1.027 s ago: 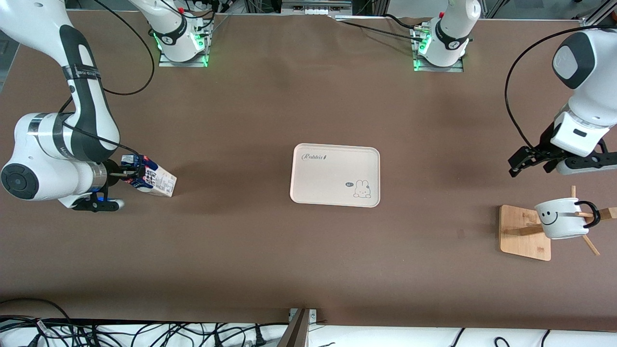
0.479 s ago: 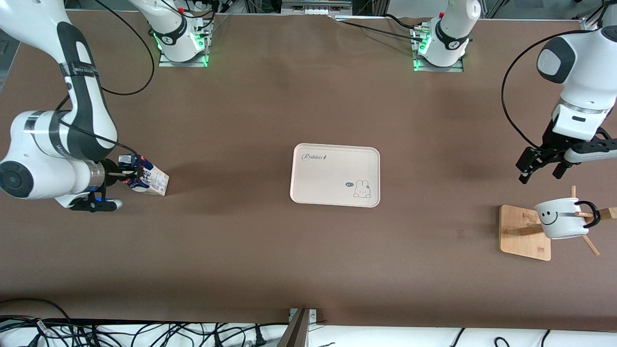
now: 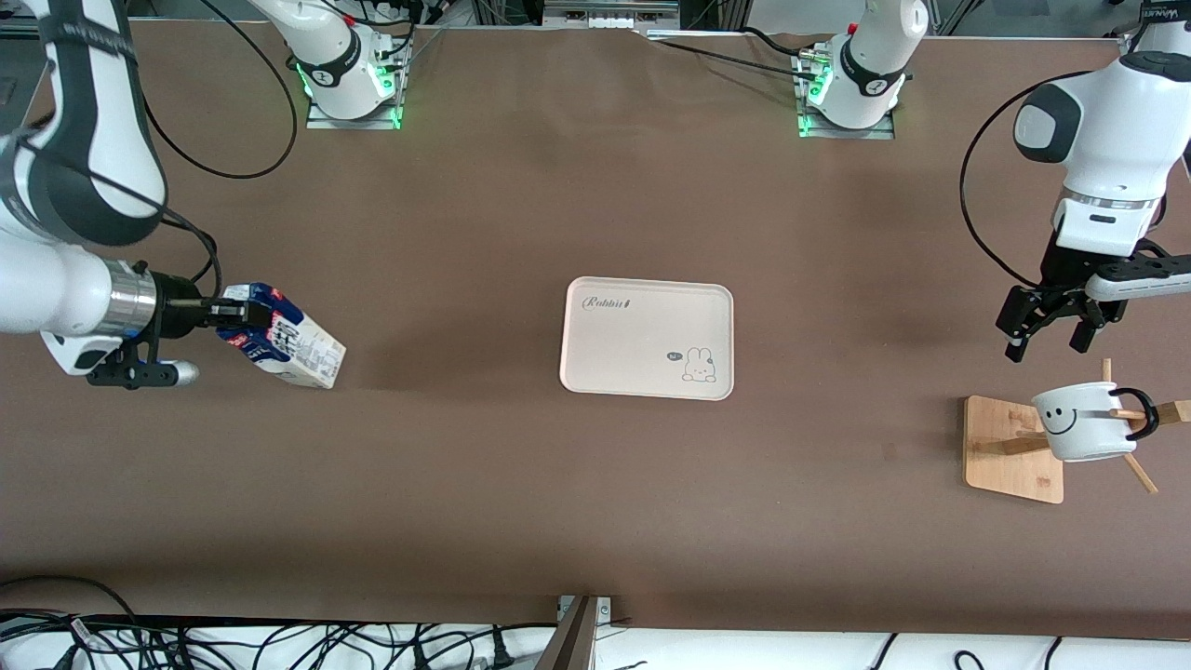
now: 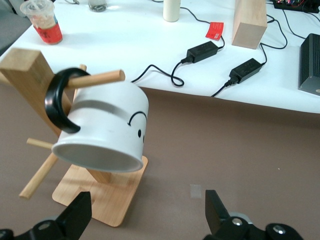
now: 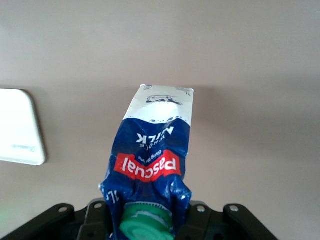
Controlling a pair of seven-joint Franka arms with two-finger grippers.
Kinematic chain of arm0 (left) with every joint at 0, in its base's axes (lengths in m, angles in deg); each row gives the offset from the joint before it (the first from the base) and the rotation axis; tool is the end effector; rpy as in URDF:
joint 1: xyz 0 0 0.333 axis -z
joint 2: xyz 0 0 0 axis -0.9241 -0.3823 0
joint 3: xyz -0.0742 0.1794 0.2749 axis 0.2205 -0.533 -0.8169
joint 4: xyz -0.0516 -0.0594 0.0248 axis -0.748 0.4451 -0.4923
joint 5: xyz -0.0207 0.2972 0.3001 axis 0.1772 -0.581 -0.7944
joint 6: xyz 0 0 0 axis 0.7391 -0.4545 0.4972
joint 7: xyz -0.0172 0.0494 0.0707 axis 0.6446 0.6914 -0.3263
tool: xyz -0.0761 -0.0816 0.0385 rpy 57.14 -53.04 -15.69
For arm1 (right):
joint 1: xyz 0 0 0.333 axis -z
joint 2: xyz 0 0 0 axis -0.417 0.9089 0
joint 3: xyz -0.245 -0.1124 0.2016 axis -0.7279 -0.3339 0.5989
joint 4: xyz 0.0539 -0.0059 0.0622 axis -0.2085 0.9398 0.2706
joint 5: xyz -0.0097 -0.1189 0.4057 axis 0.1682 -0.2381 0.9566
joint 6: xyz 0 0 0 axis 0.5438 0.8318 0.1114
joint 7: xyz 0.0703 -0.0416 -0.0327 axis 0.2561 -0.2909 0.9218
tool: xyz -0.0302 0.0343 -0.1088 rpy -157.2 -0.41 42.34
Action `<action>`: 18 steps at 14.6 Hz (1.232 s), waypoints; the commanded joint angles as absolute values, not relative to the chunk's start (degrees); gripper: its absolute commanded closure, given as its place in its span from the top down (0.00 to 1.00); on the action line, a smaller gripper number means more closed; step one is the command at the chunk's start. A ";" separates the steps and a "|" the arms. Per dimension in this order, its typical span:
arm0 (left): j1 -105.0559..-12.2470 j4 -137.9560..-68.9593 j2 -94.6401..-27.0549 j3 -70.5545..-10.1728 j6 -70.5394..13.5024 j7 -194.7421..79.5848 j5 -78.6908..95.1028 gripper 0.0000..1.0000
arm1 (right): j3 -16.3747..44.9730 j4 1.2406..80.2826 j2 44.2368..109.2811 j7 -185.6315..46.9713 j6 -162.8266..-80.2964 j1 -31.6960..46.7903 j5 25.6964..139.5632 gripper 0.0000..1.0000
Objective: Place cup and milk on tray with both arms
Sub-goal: 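Carry the milk carton with the right gripper over the white tray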
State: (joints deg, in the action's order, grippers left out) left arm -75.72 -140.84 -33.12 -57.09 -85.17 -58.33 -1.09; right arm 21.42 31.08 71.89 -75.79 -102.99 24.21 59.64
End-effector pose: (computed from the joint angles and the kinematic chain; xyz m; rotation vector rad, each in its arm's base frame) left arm 0.5611 0.0654 0.4015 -2.9389 -0.3111 -1.0388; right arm 0.6697 0.0483 0.4481 -2.8854 0.0593 0.2883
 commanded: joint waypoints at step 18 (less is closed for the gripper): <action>-75.52 -137.52 -40.67 -56.84 -95.40 -56.47 -1.75 1.00 | 25.55 16.72 84.22 -108.10 -110.26 -5.14 54.66 0.32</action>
